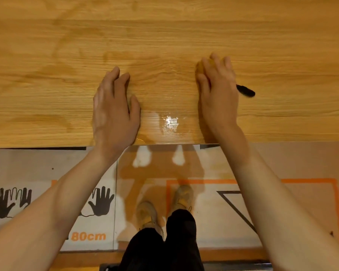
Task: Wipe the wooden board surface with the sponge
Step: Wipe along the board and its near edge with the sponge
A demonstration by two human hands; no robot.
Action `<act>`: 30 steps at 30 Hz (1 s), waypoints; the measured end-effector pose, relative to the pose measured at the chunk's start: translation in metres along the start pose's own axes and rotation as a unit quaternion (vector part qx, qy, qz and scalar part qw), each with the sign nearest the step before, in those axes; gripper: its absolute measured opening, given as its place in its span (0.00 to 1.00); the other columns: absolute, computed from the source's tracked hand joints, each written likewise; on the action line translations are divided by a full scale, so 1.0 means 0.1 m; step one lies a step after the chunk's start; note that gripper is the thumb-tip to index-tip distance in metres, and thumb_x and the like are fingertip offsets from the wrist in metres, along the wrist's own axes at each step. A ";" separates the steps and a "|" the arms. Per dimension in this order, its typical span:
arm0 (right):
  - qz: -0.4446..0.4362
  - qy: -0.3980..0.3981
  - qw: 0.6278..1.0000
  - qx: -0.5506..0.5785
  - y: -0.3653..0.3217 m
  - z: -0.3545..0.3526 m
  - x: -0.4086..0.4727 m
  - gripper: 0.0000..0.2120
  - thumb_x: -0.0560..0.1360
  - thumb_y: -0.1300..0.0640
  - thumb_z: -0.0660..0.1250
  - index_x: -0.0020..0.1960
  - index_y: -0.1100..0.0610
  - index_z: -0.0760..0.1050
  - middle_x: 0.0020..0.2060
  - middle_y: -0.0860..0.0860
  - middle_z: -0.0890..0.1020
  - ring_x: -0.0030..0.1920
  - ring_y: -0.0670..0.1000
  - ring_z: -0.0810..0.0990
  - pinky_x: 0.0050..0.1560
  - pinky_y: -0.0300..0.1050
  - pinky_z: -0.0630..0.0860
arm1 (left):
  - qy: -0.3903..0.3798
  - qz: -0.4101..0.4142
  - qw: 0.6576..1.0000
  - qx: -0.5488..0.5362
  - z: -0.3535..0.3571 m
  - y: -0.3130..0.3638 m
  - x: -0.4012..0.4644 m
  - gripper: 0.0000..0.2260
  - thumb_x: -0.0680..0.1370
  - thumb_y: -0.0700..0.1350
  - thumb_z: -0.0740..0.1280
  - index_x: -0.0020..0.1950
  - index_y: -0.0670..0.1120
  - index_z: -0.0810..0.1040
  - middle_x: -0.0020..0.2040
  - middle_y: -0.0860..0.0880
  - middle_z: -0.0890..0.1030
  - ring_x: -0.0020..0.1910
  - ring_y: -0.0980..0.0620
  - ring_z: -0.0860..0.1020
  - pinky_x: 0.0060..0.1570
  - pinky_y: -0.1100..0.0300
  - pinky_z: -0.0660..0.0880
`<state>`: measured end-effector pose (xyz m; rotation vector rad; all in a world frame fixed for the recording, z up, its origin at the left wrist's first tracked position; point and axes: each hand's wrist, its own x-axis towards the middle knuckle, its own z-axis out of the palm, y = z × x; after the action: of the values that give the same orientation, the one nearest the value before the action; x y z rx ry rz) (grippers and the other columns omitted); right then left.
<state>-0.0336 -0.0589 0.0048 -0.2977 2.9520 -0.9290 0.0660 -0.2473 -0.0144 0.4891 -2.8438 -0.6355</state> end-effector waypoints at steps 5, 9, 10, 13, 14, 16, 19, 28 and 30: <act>-0.070 -0.028 0.997 -0.003 -0.13 0.12 -1.14 0.19 0.81 0.60 0.59 0.72 0.59 0.68 0.73 0.56 0.67 0.77 0.59 0.57 0.74 0.63 0.61 | 0.002 0.001 1.000 0.013 0.00 0.01 0.00 0.20 0.84 0.46 0.56 0.76 0.41 0.67 0.77 0.42 0.65 0.77 0.43 0.64 0.75 0.48 0.61; -0.086 -0.051 0.995 -0.020 -0.18 0.14 -0.77 0.18 0.82 0.59 0.59 0.71 0.58 0.69 0.73 0.56 0.68 0.77 0.57 0.56 0.75 0.60 0.59 | 0.004 -0.003 1.000 0.009 0.00 0.01 0.02 0.20 0.84 0.46 0.56 0.75 0.42 0.67 0.78 0.43 0.65 0.78 0.43 0.64 0.76 0.49 0.61; -0.069 -0.044 0.996 -0.021 -0.23 0.18 -0.50 0.18 0.83 0.57 0.57 0.72 0.57 0.68 0.75 0.54 0.66 0.78 0.56 0.54 0.76 0.57 0.56 | 0.005 -0.003 1.000 0.006 0.01 0.00 0.02 0.20 0.84 0.46 0.56 0.75 0.42 0.68 0.78 0.43 0.65 0.78 0.43 0.64 0.76 0.49 0.61; -0.025 -0.020 0.999 -0.010 -0.38 0.27 -0.08 0.19 0.84 0.56 0.55 0.74 0.54 0.66 0.76 0.50 0.62 0.79 0.53 0.51 0.77 0.52 0.51 | 0.006 -0.002 1.000 0.003 0.02 -0.02 0.01 0.21 0.83 0.46 0.56 0.75 0.42 0.68 0.78 0.43 0.65 0.78 0.43 0.64 0.76 0.48 0.61; -0.026 -0.013 1.000 -0.008 -0.41 0.31 -0.18 0.19 0.84 0.56 0.55 0.74 0.54 0.66 0.76 0.51 0.62 0.79 0.54 0.51 0.77 0.52 0.51 | 0.007 -0.001 1.000 0.002 0.02 -0.02 0.00 0.21 0.83 0.47 0.56 0.75 0.42 0.67 0.78 0.43 0.65 0.78 0.43 0.64 0.76 0.48 0.61; -0.065 -0.021 0.998 -0.009 -0.43 0.34 -0.69 0.19 0.83 0.57 0.56 0.74 0.56 0.66 0.76 0.53 0.64 0.78 0.56 0.52 0.77 0.56 0.53 | 0.007 0.000 1.000 0.000 0.02 -0.02 -0.01 0.21 0.84 0.47 0.56 0.76 0.42 0.67 0.78 0.43 0.65 0.78 0.43 0.63 0.76 0.48 0.60; -0.117 -0.065 0.991 -0.011 -0.40 0.33 -1.36 0.19 0.82 0.59 0.59 0.72 0.58 0.67 0.74 0.57 0.66 0.77 0.60 0.57 0.75 0.62 0.58 | 0.005 -0.001 1.000 0.001 0.00 -0.01 -0.01 0.21 0.84 0.46 0.57 0.76 0.42 0.67 0.78 0.43 0.65 0.78 0.43 0.63 0.76 0.49 0.60; -0.063 -0.018 0.998 -0.002 -0.66 0.51 -0.51 0.18 0.83 0.55 0.56 0.71 0.55 0.70 0.75 0.52 0.66 0.78 0.56 0.53 0.77 0.54 0.53 | -0.049 0.064 0.997 -0.013 -0.29 -0.37 -0.02 0.20 0.85 0.46 0.59 0.75 0.42 0.68 0.76 0.43 0.66 0.77 0.45 0.64 0.75 0.52 0.59; -0.105 -0.015 0.994 -0.007 -0.64 0.54 -0.99 0.17 0.82 0.57 0.59 0.69 0.57 0.72 0.72 0.55 0.70 0.77 0.59 0.58 0.77 0.54 0.54 | -0.043 0.070 0.997 -0.007 -0.36 -0.55 -0.07 0.19 0.84 0.45 0.60 0.74 0.41 0.69 0.75 0.42 0.68 0.76 0.43 0.66 0.74 0.50 0.61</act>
<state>0.0795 -0.1221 -0.0053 -0.6282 2.9433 -0.9136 0.0969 -0.3055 -0.0073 0.2622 -2.9195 -0.6653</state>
